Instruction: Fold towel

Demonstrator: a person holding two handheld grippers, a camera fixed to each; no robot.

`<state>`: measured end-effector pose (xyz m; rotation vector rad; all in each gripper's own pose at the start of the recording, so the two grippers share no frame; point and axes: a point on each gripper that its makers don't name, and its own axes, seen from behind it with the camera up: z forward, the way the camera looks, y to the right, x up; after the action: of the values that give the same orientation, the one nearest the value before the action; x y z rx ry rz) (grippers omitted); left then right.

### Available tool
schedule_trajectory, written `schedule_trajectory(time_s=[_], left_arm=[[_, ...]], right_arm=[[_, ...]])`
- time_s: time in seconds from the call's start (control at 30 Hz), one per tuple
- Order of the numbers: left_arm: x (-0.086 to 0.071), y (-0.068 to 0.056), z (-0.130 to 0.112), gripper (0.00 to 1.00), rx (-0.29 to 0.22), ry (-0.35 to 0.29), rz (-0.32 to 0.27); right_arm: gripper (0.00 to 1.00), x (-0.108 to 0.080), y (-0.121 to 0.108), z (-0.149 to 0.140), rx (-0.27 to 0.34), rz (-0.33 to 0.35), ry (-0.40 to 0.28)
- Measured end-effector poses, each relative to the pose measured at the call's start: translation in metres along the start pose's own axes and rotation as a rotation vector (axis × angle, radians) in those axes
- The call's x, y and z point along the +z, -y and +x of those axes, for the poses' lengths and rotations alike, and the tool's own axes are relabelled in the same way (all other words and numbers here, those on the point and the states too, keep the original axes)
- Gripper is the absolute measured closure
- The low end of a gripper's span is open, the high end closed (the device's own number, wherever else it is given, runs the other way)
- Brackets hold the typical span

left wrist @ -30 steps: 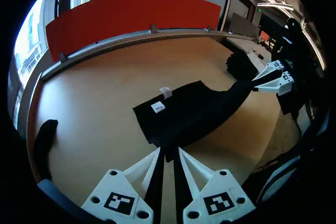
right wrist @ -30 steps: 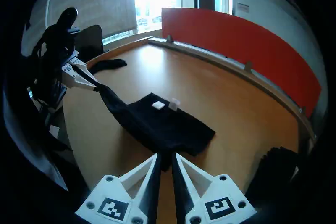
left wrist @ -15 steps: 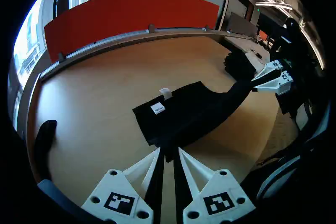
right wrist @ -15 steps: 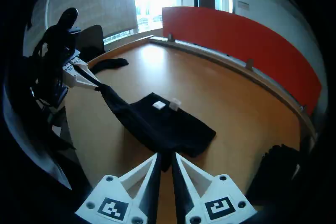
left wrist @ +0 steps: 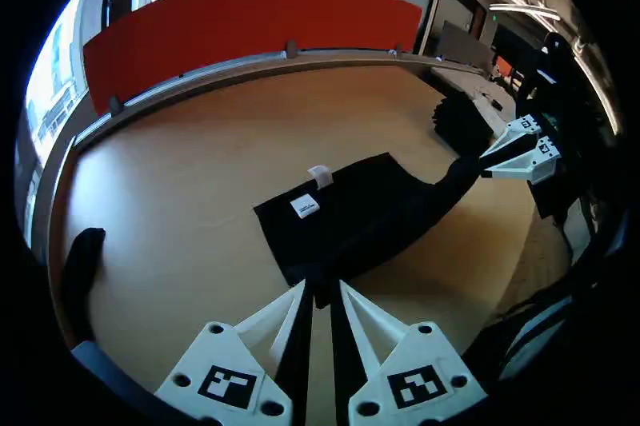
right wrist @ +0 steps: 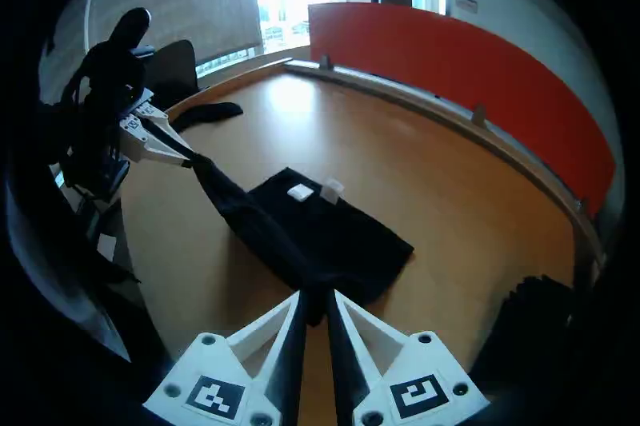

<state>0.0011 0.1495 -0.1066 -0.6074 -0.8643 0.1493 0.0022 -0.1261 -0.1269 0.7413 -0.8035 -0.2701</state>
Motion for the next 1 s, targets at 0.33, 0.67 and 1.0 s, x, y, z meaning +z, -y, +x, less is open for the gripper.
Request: schedule_trajectory(time_s=[0.33,0.67,1.0], left_arm=[[0.03,0.015,0.01,0.86,0.014,0.01,0.018],[0.057,0.028,0.017,0.86,0.01,0.024,0.03],[0.071,0.033,0.017,0.86,0.013,0.04,0.029]], right_arm=[[0.84,0.025,-0.029,0.003,0.02,-0.024,0.021],[0.84,0.048,-0.056,0.007,0.037,-0.041,0.045],[0.84,0.059,-0.066,0.002,0.034,-0.045,0.071]])
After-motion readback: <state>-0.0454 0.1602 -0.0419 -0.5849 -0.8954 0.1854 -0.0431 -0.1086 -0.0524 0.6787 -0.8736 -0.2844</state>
